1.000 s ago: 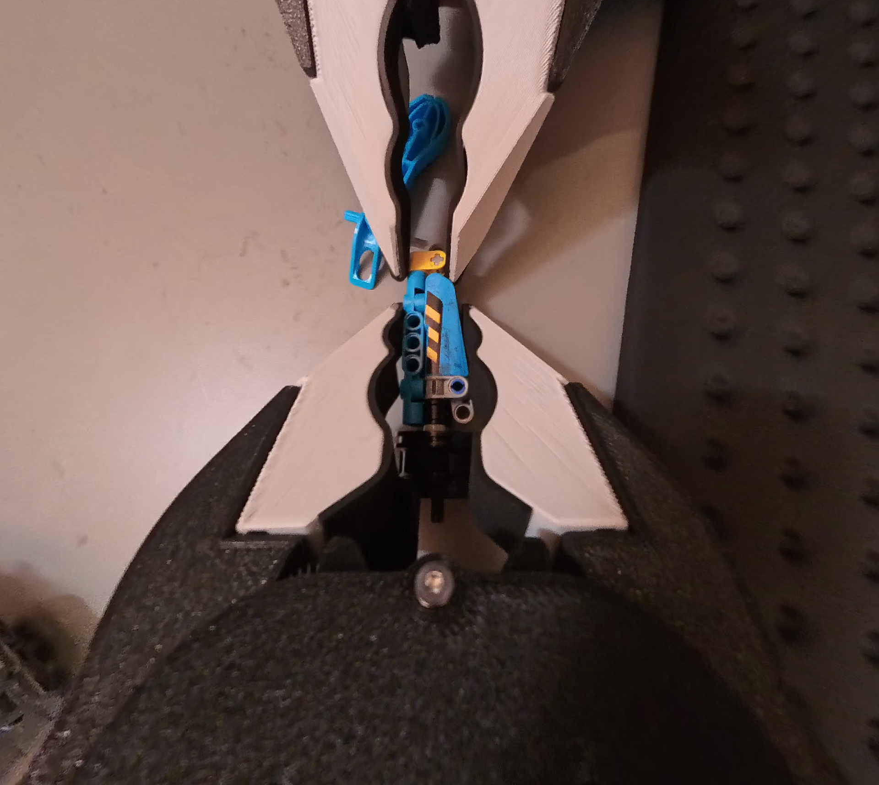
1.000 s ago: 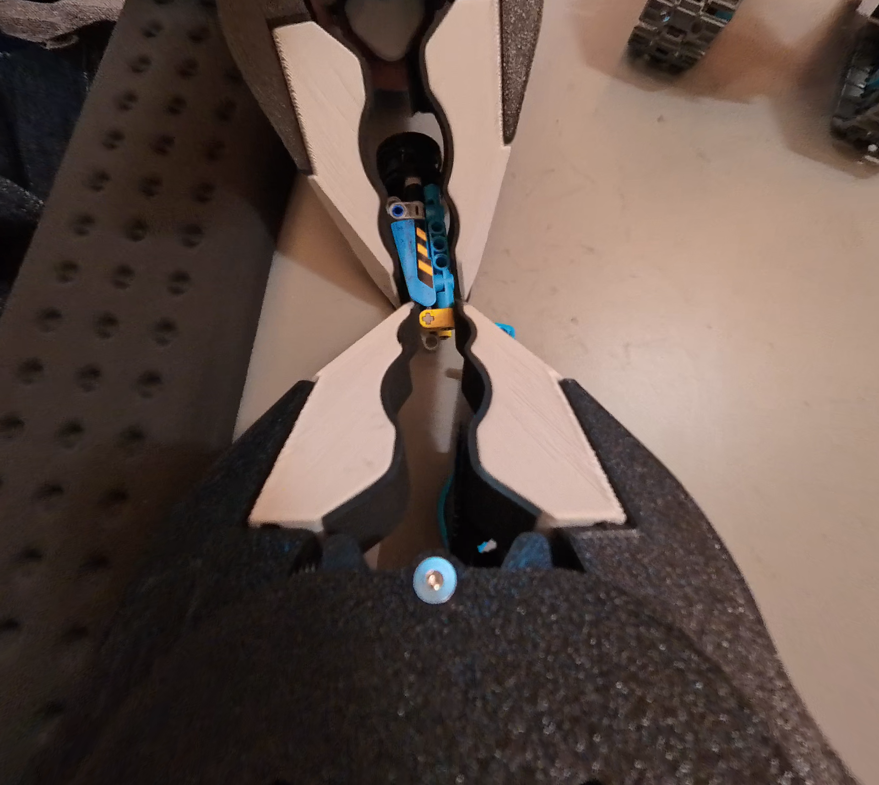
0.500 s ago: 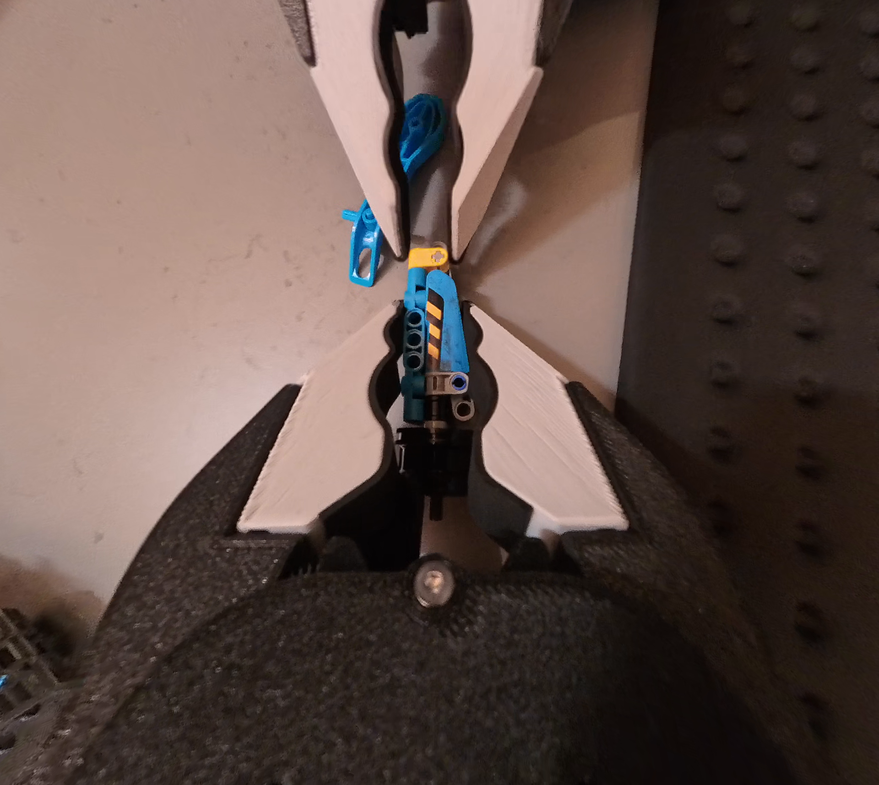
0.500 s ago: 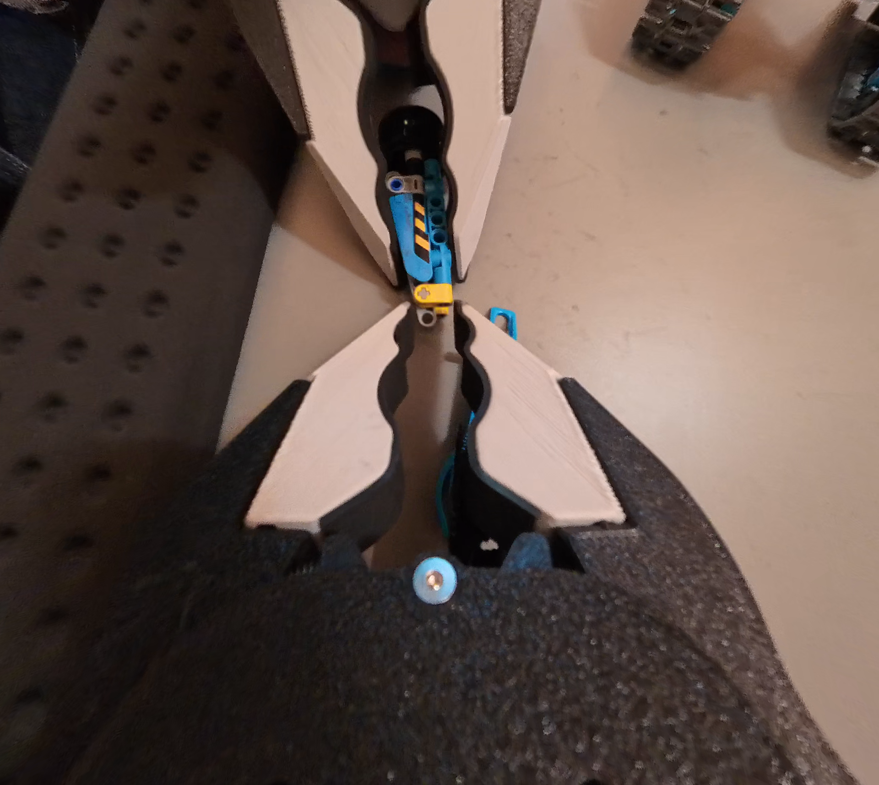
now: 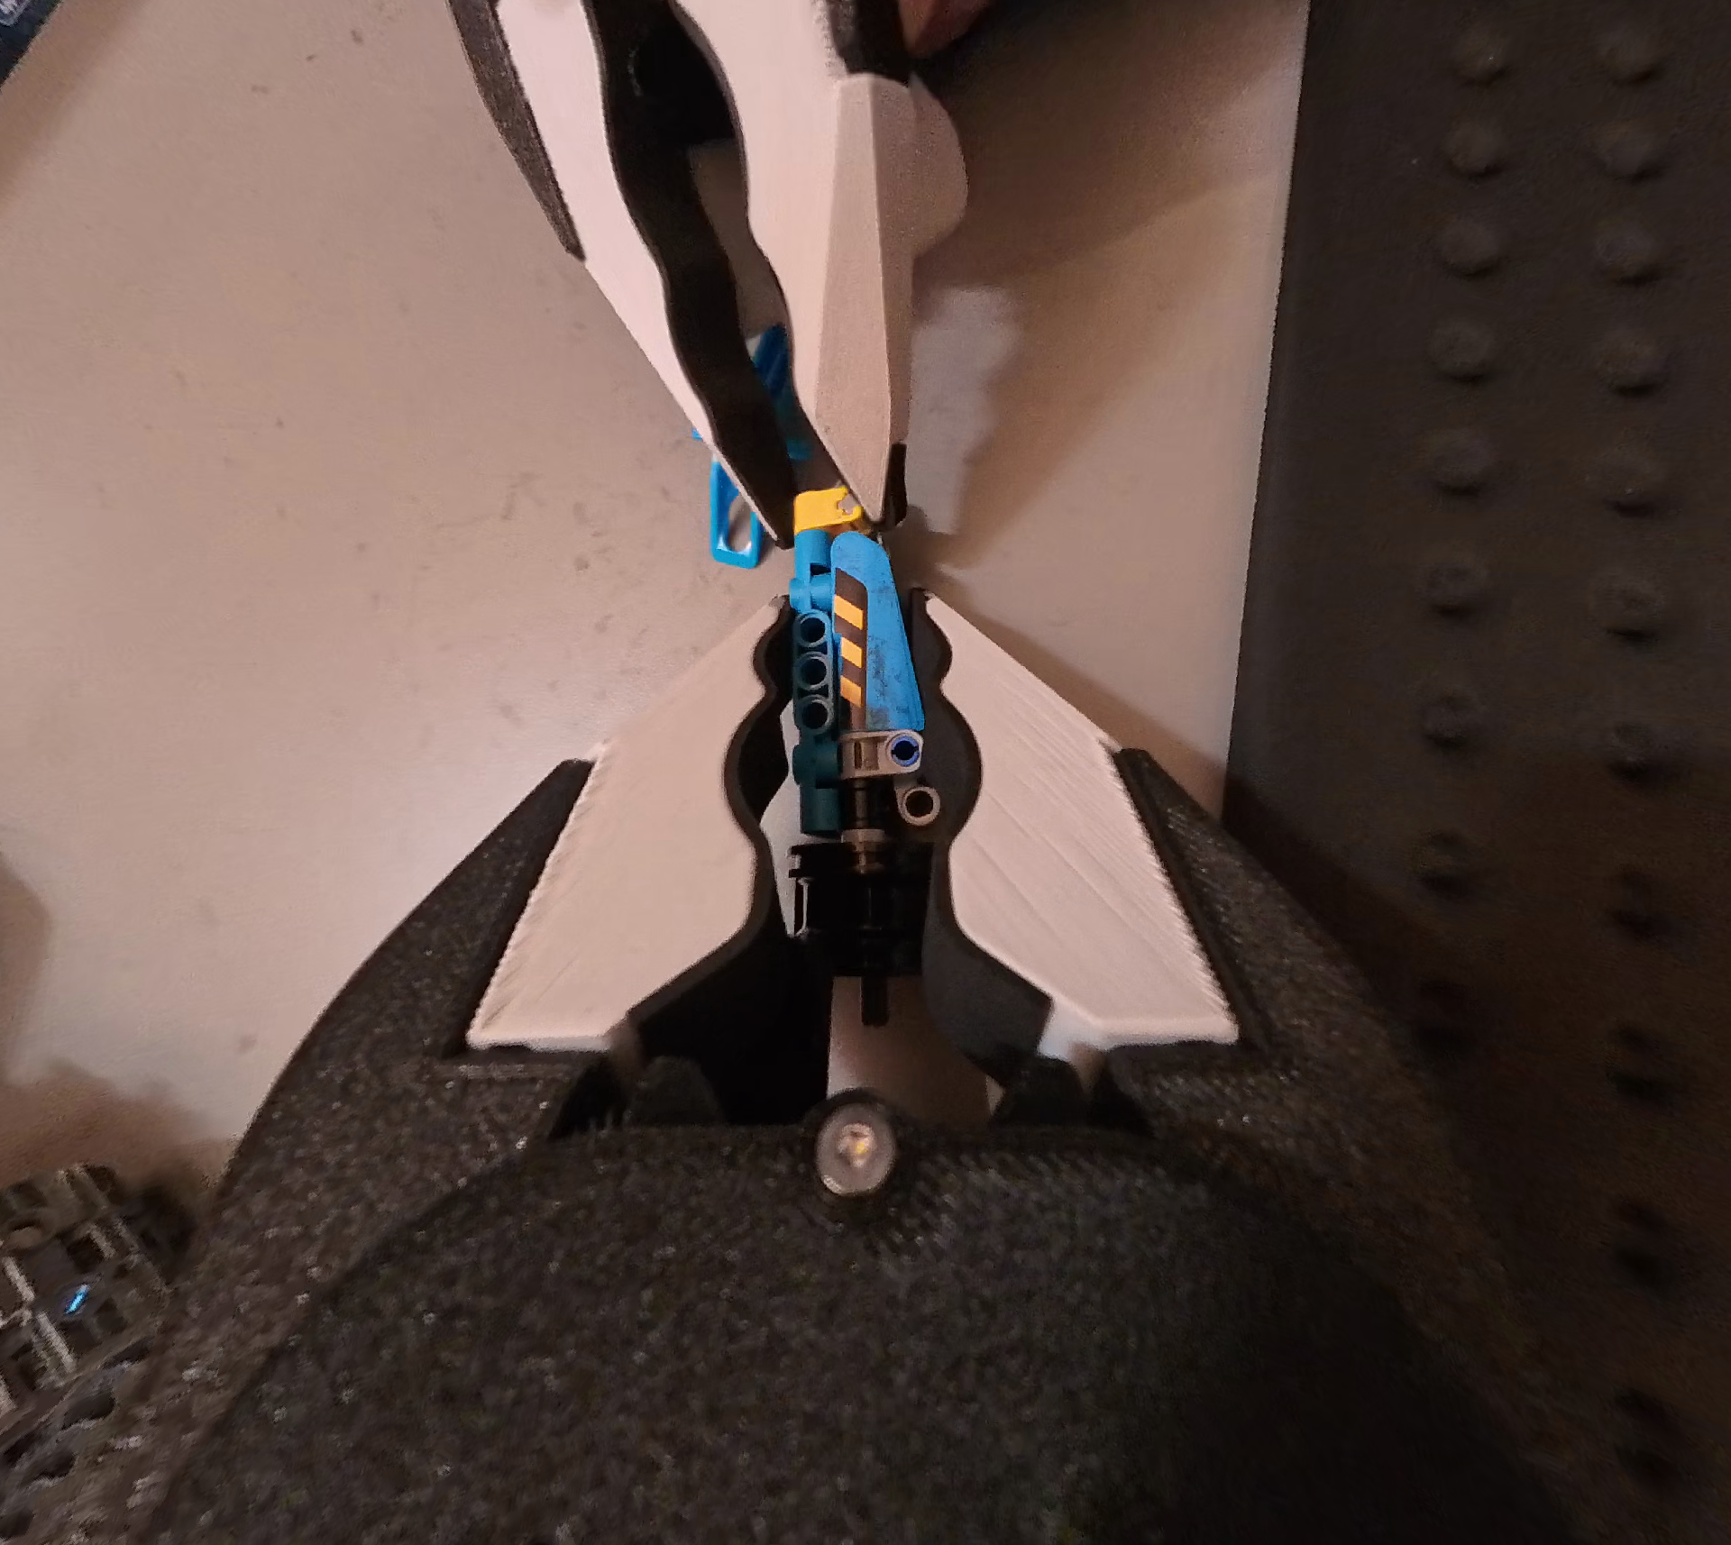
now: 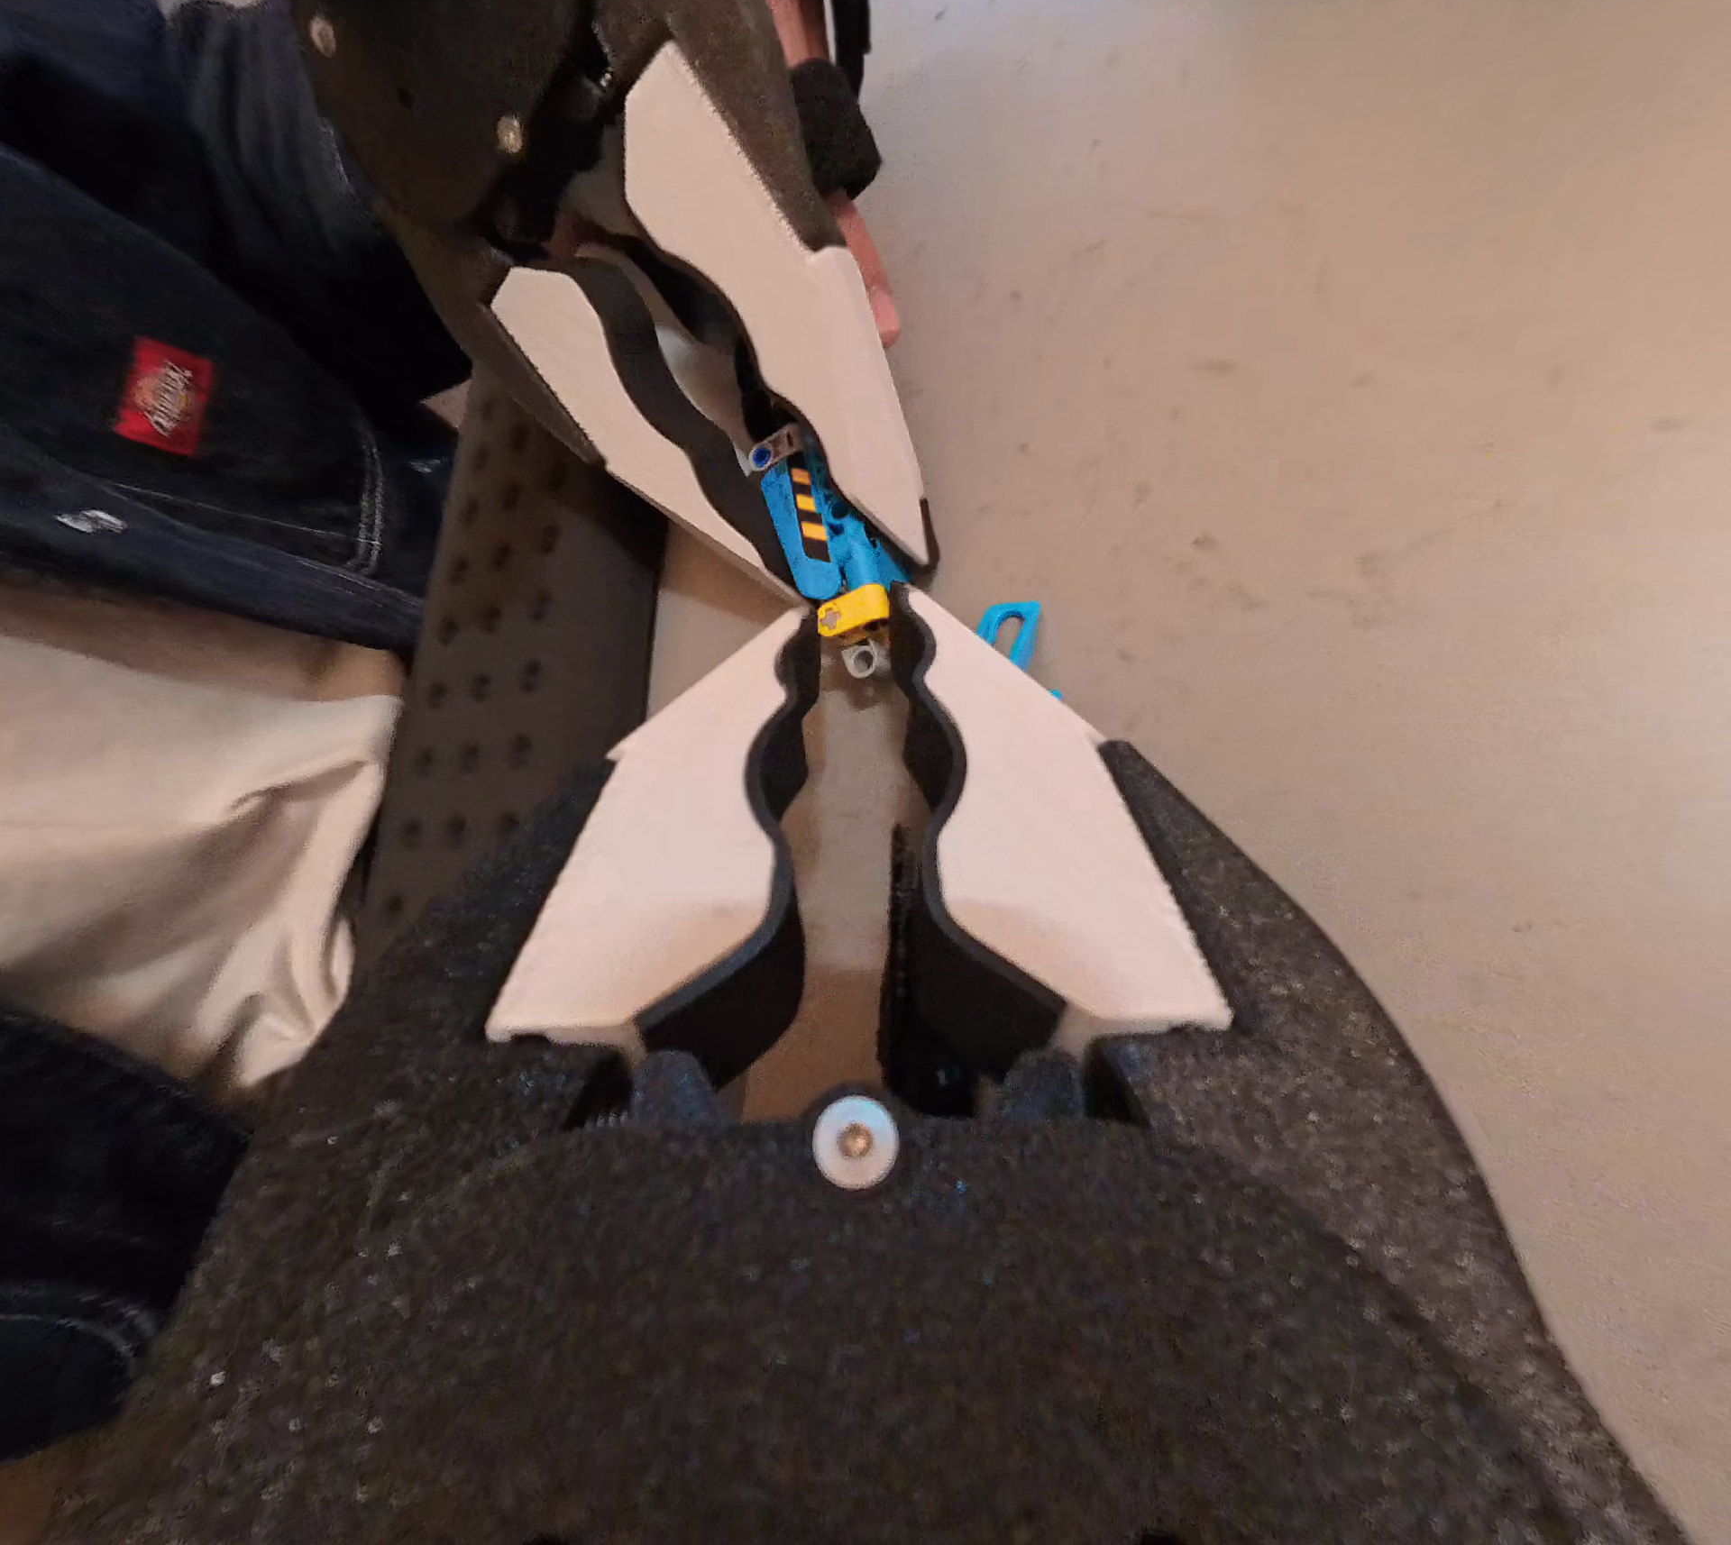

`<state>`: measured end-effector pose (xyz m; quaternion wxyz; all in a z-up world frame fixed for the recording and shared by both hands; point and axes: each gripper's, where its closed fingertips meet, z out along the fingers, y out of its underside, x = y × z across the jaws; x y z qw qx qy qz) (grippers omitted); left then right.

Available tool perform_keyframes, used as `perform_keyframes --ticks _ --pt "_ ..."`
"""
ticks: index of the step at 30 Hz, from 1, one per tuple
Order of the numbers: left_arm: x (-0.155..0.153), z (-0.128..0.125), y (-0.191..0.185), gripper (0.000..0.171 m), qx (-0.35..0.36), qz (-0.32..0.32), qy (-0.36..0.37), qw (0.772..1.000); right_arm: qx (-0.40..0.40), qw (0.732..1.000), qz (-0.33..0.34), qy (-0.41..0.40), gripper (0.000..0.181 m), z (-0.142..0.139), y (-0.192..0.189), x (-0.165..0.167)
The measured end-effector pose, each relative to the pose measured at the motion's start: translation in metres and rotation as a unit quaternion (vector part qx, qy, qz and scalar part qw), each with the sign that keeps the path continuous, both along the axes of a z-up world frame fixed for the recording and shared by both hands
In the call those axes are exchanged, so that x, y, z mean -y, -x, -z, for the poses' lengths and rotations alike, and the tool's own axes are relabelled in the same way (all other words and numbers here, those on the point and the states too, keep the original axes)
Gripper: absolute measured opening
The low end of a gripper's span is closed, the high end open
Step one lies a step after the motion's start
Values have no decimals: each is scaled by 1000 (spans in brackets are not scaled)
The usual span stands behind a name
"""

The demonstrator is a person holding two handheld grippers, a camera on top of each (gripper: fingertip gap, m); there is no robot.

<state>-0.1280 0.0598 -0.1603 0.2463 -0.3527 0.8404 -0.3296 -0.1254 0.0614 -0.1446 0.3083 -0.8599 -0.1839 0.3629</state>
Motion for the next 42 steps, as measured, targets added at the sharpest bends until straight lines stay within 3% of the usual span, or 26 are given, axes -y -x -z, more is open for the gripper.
perform_keyframes --ticks 3,8,12,17,18,22,30,33,42 --pt "0 0 1 22 -11 2 13 1000 53 997 -15 -47 14 1 1 0" --pt "1 0 3 22 -58 3 72 996 242 952 -45 -179 15 -1 0 -2" --pt "1 -1 5 22 -77 5 94 993 286 929 -52 -229 15 -1 2 -3" --pt "2 -2 9 22 -124 2 157 980 430 831 -64 -348 7 -5 7 -1" --pt "2 -2 9 22 -125 2 157 980 437 827 -63 -350 7 -6 7 -2" --pt "2 -2 9 22 -118 0 149 982 400 859 -52 -317 2 -6 6 -3" --pt "-2 -1 6 22 -111 -17 145 983 467 809 -48 -353 0 -7 4 -10" --pt "-4 -1 5 22 -110 -22 145 983 454 821 -37 -345 0 -7 3 -11" --pt "-8 -1 2 22 -101 -36 137 985 477 807 -24 -348 0 -7 0 -15"
